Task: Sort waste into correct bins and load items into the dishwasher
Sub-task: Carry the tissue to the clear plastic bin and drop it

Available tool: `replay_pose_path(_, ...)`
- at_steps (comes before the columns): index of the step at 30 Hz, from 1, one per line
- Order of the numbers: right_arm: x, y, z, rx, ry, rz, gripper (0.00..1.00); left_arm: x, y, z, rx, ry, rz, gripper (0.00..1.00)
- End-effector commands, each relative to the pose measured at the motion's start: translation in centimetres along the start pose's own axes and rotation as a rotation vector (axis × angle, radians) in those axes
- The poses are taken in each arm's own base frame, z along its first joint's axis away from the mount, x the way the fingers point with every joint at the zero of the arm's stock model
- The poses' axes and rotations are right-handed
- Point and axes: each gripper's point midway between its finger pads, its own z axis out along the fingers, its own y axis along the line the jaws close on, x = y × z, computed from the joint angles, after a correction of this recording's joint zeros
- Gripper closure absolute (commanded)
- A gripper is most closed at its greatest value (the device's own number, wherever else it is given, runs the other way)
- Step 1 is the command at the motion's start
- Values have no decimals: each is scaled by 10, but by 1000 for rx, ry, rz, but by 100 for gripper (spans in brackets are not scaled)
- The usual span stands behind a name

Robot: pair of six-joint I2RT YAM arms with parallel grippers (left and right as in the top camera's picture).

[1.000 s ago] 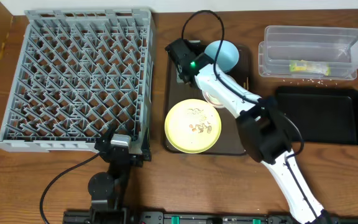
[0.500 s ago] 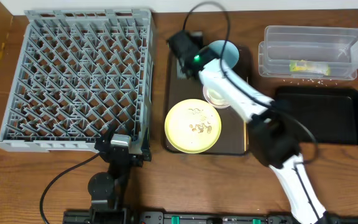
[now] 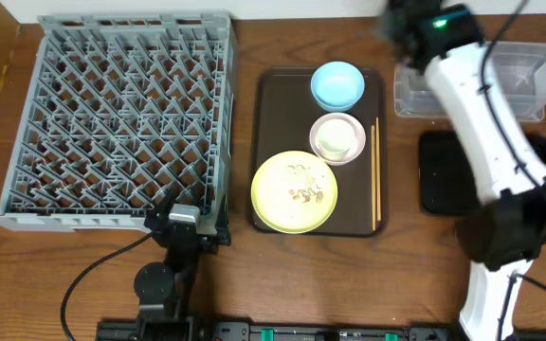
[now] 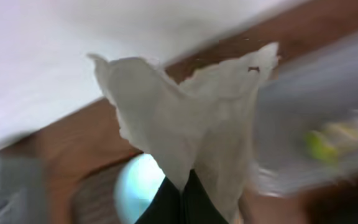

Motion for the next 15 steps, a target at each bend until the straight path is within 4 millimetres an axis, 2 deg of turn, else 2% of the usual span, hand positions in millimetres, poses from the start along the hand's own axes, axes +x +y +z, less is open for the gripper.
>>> replay_pose_path(1, -3, -67, 42, 177, 49, 326, 98, 15, -5, 1, 29, 38, 4, 2)
replay_pose_path(6, -8, -118, 75, 259, 101, 485, 98, 15, -5, 1, 29, 39, 3, 2)
replay_pose_path(9, -14, -136, 85, 281, 105, 519, 98, 15, -5, 1, 29, 38, 4, 2)
replay_pose_path(10, -16, -141, 89, 288, 101, 527, 93, 15, -5, 1, 29, 38, 4, 2)
replay_pose_path(12, -23, -144, 93, 275, 87, 532, 66, 15, -5, 1, 29, 38, 4, 2)
replay_pose_path(13, -27, -143, 94, 261, 79, 512, 44, 15, -5, 1, 29, 38, 4, 2)
replay_pose_path(15, -32, -137, 96, 220, 82, 415, 20, 15, -5, 1, 29, 38, 4, 2)
